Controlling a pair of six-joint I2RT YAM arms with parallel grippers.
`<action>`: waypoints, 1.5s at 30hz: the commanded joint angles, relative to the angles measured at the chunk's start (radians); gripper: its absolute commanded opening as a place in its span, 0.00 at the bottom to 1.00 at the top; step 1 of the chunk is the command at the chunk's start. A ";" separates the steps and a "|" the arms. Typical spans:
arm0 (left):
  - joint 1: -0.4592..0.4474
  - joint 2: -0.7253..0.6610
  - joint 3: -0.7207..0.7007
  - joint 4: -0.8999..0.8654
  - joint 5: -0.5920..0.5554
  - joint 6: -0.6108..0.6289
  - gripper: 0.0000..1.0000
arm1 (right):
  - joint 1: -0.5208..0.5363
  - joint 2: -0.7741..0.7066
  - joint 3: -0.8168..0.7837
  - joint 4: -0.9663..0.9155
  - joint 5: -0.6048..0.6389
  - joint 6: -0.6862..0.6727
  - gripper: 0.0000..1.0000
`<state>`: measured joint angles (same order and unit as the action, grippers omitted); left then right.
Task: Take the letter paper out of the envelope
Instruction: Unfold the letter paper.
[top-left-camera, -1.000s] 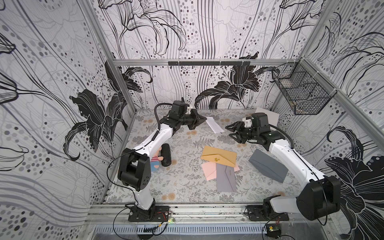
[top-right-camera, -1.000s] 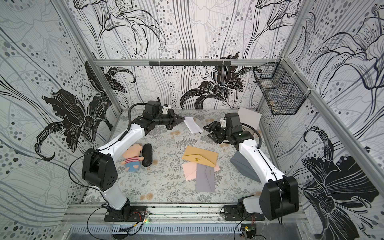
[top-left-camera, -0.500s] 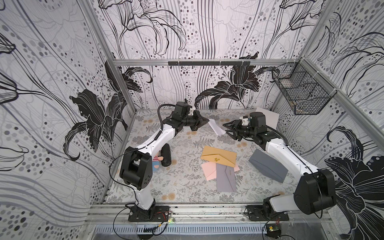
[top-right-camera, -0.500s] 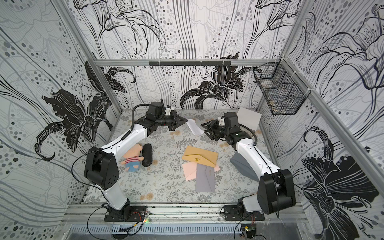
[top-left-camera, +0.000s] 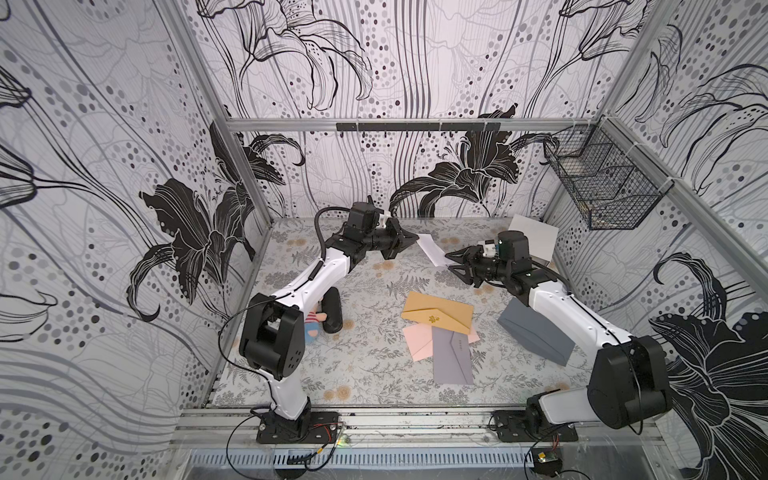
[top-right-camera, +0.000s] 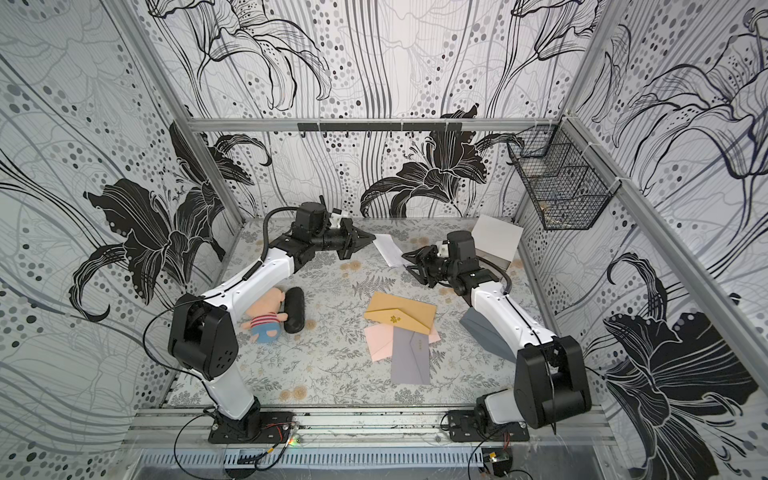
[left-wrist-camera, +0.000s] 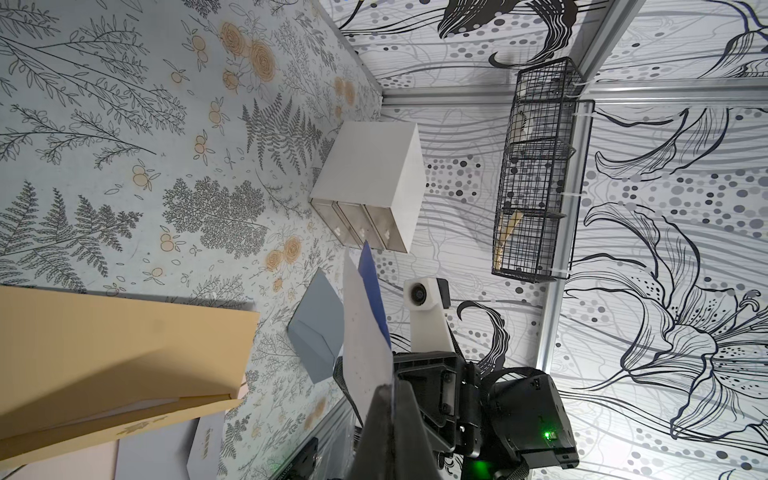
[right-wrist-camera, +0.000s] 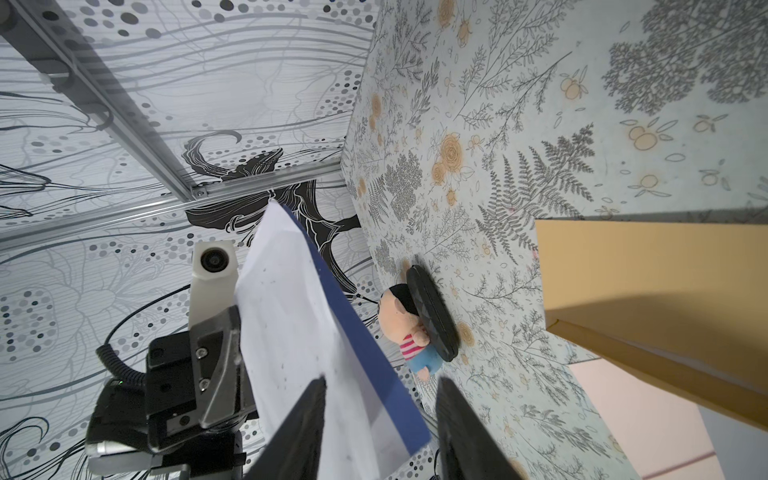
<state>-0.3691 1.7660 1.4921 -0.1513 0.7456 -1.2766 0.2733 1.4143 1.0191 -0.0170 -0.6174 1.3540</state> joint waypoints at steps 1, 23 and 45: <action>-0.004 0.005 -0.016 0.042 0.008 -0.002 0.00 | -0.003 -0.033 0.016 0.030 0.001 0.012 0.46; -0.008 0.012 0.003 0.010 0.004 0.026 0.00 | -0.004 -0.049 0.047 -0.036 -0.006 -0.036 0.44; -0.009 0.015 0.027 0.008 0.002 0.019 0.00 | -0.022 -0.097 0.041 -0.158 0.047 -0.096 0.50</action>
<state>-0.3744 1.7706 1.5032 -0.1768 0.7452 -1.2655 0.2539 1.3018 1.0641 -0.2241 -0.5480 1.2415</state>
